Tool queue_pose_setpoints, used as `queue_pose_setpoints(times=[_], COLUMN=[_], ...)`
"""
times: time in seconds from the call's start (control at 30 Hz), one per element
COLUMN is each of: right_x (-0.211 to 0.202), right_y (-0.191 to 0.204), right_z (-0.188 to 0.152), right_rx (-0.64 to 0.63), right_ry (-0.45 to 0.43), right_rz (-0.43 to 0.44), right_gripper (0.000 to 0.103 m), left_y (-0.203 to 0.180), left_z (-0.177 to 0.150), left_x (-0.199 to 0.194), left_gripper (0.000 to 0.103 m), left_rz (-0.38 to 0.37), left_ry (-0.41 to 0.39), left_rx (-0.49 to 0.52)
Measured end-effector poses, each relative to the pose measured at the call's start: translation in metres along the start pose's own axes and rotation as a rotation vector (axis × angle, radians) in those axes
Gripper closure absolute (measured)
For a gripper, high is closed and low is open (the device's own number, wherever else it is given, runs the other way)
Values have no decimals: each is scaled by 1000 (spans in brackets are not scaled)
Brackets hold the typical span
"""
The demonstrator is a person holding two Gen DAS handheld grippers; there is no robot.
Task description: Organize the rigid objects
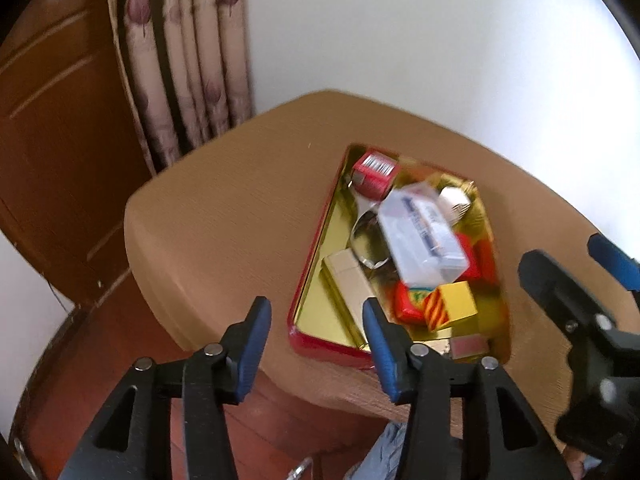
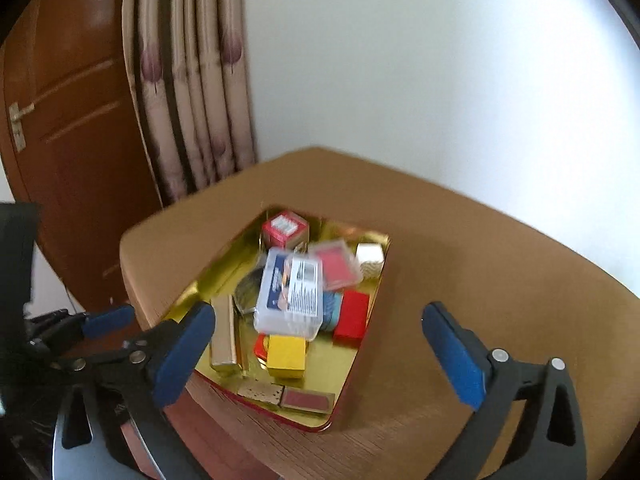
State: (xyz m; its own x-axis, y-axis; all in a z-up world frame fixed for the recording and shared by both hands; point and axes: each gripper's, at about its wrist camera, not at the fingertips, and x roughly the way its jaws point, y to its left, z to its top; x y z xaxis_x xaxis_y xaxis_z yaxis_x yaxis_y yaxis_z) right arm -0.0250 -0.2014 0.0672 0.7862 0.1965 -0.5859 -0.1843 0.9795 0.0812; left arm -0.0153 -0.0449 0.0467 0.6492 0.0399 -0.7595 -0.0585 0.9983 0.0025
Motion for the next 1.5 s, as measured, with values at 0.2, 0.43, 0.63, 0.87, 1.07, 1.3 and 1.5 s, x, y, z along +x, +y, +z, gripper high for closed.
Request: queue_pose_setpoints(times=[0.2,0.43,0.63,0.87,1.07,1.3,1.5], right_x=[-32,-83,-71,-72,-65,-60,-60], right_y=[-13,-30,-23,-11,2,9,10], right_z=[5,1,2,-1,-12,-23,-27], right_rx=[124,205,53,19,42,68,76], right_ry=[-56,-273,-139,-179,-186,-184,-188], right_rz=[-77,78,-178,-180,-211,-267,-258], right_gripper=[0,0,0,0,0,1,1], left_y=[-8,-7,-13,-12,-7,5,10], left_z=[1,2,-1,3,4,0,1], left_x=[-23,-40,-50,-72,-82,-85,-71], left_gripper=[49,48,48,48,48,46,46], left_rz=[-33,-76,-40,-39,-5,-40,-80], left_ry=[-88,-122,-159,-243,-323,-359,-302], left_rx=[20,-1,10,39,132,107,82])
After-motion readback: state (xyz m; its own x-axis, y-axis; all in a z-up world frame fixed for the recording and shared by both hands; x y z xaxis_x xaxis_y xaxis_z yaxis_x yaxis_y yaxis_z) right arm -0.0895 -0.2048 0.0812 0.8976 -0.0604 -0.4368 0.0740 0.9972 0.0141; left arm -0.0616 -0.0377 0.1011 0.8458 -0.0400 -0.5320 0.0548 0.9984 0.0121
